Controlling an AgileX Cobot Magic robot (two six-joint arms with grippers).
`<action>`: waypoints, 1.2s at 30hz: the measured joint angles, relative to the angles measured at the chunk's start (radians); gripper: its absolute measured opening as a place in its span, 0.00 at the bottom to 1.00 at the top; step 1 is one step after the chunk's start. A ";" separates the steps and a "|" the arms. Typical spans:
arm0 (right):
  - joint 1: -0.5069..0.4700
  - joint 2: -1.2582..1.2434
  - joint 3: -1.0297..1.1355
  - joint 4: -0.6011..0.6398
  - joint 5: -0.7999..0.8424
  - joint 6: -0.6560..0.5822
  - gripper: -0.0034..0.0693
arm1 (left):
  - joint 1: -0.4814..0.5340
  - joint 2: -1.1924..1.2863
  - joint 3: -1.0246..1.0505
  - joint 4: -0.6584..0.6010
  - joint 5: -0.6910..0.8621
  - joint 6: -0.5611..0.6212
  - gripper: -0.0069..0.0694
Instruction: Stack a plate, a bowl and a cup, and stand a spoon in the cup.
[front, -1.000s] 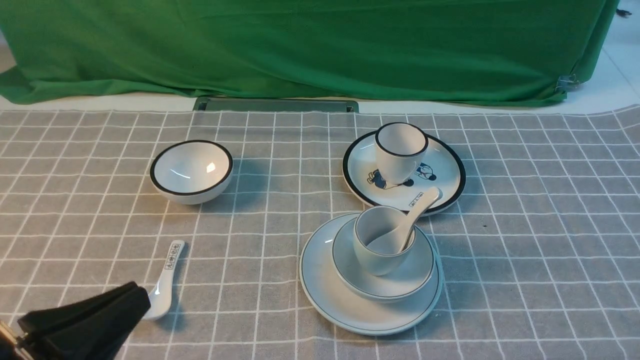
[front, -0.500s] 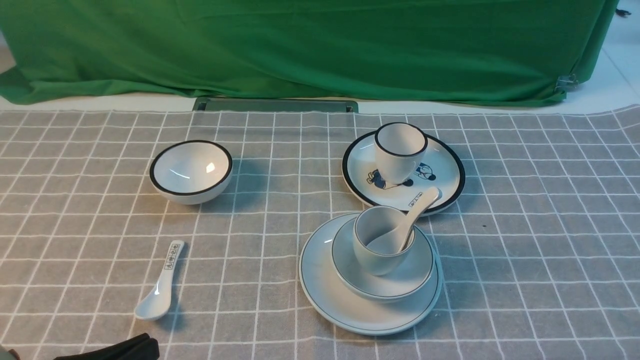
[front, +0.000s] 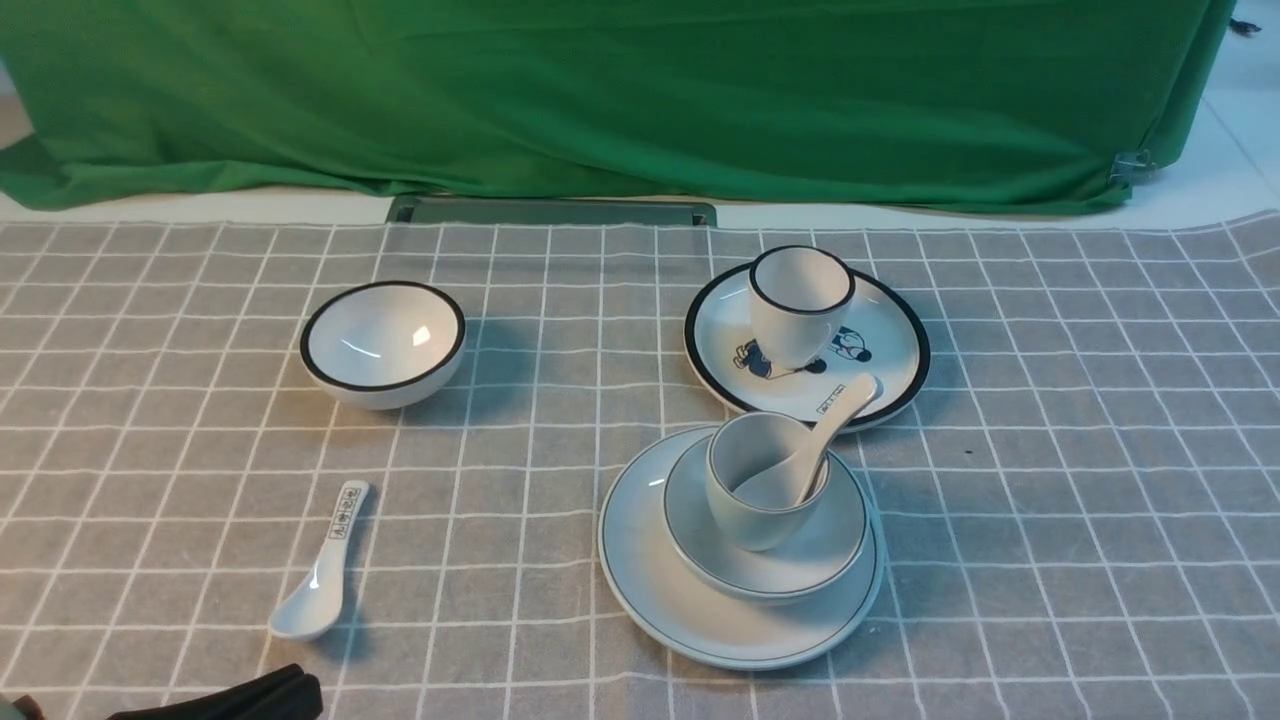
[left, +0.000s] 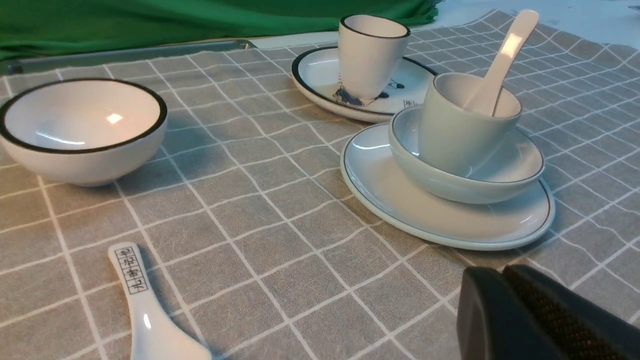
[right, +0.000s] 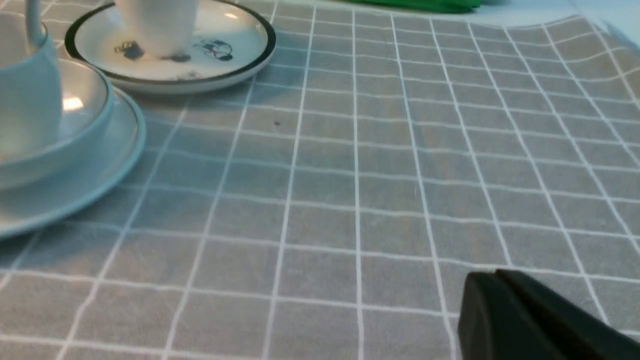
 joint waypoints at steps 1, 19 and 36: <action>0.000 -0.002 0.005 -0.004 0.001 0.000 0.07 | 0.000 0.000 0.000 0.000 0.001 0.000 0.11; 0.000 -0.002 0.005 -0.010 -0.001 0.001 0.10 | 0.000 -0.001 0.000 0.000 0.001 0.000 0.11; 0.000 -0.002 0.005 -0.010 -0.001 0.001 0.17 | 0.161 -0.060 0.000 -0.157 -0.035 0.116 0.11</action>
